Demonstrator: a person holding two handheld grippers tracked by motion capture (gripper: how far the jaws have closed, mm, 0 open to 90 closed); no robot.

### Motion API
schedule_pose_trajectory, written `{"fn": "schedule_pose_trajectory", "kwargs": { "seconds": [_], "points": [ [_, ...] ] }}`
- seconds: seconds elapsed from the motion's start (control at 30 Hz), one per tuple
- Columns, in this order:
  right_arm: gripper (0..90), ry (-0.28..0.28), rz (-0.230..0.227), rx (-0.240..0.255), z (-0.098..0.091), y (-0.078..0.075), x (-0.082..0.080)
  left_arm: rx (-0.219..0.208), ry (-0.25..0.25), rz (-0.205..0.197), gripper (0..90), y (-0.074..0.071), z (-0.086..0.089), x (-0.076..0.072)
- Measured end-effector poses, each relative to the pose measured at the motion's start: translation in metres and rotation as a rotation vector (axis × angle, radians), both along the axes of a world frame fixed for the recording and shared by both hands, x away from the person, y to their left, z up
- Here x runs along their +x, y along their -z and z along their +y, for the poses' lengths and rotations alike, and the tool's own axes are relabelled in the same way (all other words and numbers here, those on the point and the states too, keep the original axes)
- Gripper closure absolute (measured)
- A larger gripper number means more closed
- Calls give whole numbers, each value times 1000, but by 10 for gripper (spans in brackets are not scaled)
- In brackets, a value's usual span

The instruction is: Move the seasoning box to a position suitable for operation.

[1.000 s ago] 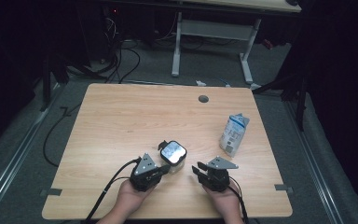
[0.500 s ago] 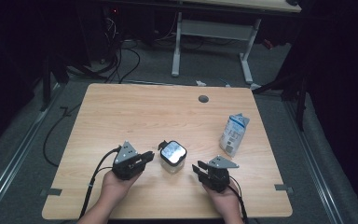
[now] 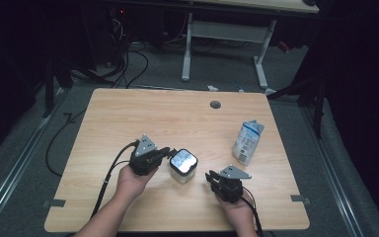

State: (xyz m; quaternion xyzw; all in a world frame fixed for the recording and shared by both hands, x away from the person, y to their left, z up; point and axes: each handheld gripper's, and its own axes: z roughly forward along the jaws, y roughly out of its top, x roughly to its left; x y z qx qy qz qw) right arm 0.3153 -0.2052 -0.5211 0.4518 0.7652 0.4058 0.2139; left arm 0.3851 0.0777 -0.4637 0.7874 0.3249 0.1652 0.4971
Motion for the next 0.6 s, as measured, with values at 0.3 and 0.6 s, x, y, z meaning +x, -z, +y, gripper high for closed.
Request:
{"fn": "schedule_pose_trajectory", "kwargs": {
  "seconds": [0.3,0.6],
  "points": [
    [896,-10,-9,6,0,-2,-2,43,4,-14,900,2,-13,8],
    [891,-15,-12,9,2,-2,-2,56,2,-31,900,3,-15,7]
  ]
}}
